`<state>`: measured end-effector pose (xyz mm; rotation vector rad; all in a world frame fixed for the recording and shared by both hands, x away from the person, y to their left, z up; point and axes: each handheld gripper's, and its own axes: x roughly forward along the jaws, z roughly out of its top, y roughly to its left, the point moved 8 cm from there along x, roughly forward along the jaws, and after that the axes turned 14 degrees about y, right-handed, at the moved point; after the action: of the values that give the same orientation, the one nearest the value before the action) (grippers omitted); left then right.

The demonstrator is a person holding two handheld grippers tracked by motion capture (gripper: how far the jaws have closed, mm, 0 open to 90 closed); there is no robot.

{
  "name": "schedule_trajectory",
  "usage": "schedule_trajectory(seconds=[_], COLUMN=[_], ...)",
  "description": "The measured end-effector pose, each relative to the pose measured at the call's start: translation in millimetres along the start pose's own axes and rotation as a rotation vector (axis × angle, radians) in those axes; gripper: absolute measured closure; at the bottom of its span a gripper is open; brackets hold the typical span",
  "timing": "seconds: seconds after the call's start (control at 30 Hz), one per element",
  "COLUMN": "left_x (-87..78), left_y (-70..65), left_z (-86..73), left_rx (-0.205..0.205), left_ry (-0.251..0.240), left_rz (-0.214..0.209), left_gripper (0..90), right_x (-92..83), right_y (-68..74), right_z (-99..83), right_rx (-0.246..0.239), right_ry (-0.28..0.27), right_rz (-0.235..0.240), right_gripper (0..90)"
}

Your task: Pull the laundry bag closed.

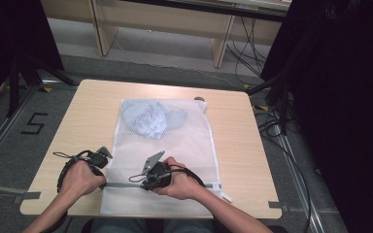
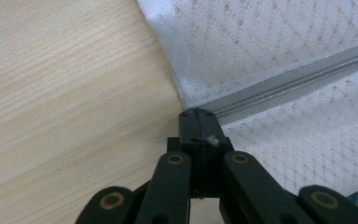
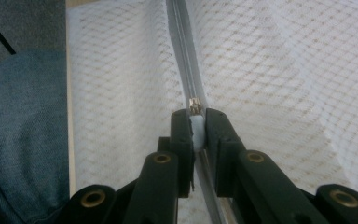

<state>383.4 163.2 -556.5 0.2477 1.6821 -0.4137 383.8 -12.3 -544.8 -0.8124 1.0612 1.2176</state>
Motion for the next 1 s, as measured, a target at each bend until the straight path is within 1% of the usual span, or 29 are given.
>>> schedule_trajectory(seconds=[0.03,0.07,0.1,0.17,0.2,0.23,0.27,0.43,0.47,0.5,0.57,0.6,0.63,0.67,0.73,0.77,0.8,0.83,0.87,0.9,0.93,0.97,1.0], left_x=[0.1,-0.2,-0.1,-0.3,-0.3,-0.3,-0.3,-0.4,-0.3,-0.1,-0.2,0.4,-0.1,-0.2,0.7,-0.3,-0.2,-0.3,-0.4,0.0,0.3,0.2,-0.6], left_y=[-0.3,0.2,0.0,0.0,0.0,0.0,0.0,0.2,-0.2,-0.7,-0.5,-0.9,-0.8,-0.6,-0.8,-0.6,-0.7,-0.4,0.6,1.0,1.4,2.9,5.1], left_z=[0.3,-0.3,0.0,-0.1,-0.1,-0.1,0.0,0.1,0.2,0.5,0.5,1.3,0.8,0.6,1.5,0.5,0.6,0.6,0.2,0.5,0.5,-0.5,-1.5], left_rx=[-0.004,0.002,-0.002,-0.001,-0.002,-0.002,-0.004,-0.002,-0.004,-0.007,-0.003,-0.008,-0.005,-0.003,-0.008,-0.004,-0.005,-0.003,-0.008,-0.016,-0.025,-0.011,0.005], left_ry=[-0.004,0.004,0.001,0.005,0.006,0.006,0.006,0.010,0.009,0.004,0.008,-0.003,0.006,0.009,-0.008,0.008,0.006,0.005,0.002,-0.010,-0.030,-0.071,-0.089], left_rz=[-0.002,-0.001,-0.003,-0.002,-0.003,-0.003,-0.004,-0.002,-0.001,-0.001,0.001,0.000,0.003,0.003,0.000,0.001,0.001,-0.001,-0.019,-0.035,-0.052,-0.080,-0.058], left_gripper=[90.0,90.0,90.0,90.0,90.0,90.0,90.0,90.0,90.0,90.0,90.0,90.0,90.0,90.0,90.0,90.0,90.0,90.0,90.0,90.0,90.0,90.0,90.0], right_x=[-0.4,-1.0,-2.2,-3.3,-4.6,-4.6,-6.1,-8.4,-9.1,-9.9,-10.6,-10.7,-10.4,-10.6,-10.9,-10.5,-10.5,-10.6,-11.2,-11.8,-12.2,-13.6,-14.5], right_y=[1.3,-0.9,-0.5,-2.5,-2.9,-2.9,-2.1,-5.2,-4.5,-4.8,-4.6,-4.6,-5.4,-5.2,-4.3,-5.1,-5.4,-5.5,-4.7,-5.9,-5.7,-6.9,-8.5], right_z=[-1.2,-2.3,-4.4,-6.9,-10.0,-10.0,-13.5,-18.4,-19.7,-20.1,-20.8,-21.0,-21.2,-21.3,-21.8,-21.5,-21.3,-21.3,-21.6,-21.2,-20.8,-20.1,-19.8], right_rx=[0.019,0.004,0.017,0.009,0.020,0.020,0.041,0.024,0.039,0.033,0.036,0.035,0.026,0.029,0.040,0.032,0.029,0.030,0.043,0.033,0.037,0.038,0.029], right_ry=[0.002,0.000,0.007,0.004,0.004,0.004,0.008,0.010,0.011,0.006,0.006,0.008,0.009,0.007,0.008,0.007,0.007,0.007,0.009,0.002,-0.004,-0.017,-0.019], right_rz=[0.008,-0.003,0.000,-0.003,-0.002,-0.002,0.003,-0.006,-0.002,0.005,0.005,0.005,-0.005,0.000,0.005,0.000,-0.003,-0.005,0.000,-0.006,-0.002,-0.001,-0.008], right_gripper=[82.7,82.7,82.7,82.7,82.7,82.7,82.7,82.7,82.7,82.7,82.7,82.7,82.7,82.7,82.7,82.7,82.7,82.7,82.7,82.7,82.7,82.6,82.6])
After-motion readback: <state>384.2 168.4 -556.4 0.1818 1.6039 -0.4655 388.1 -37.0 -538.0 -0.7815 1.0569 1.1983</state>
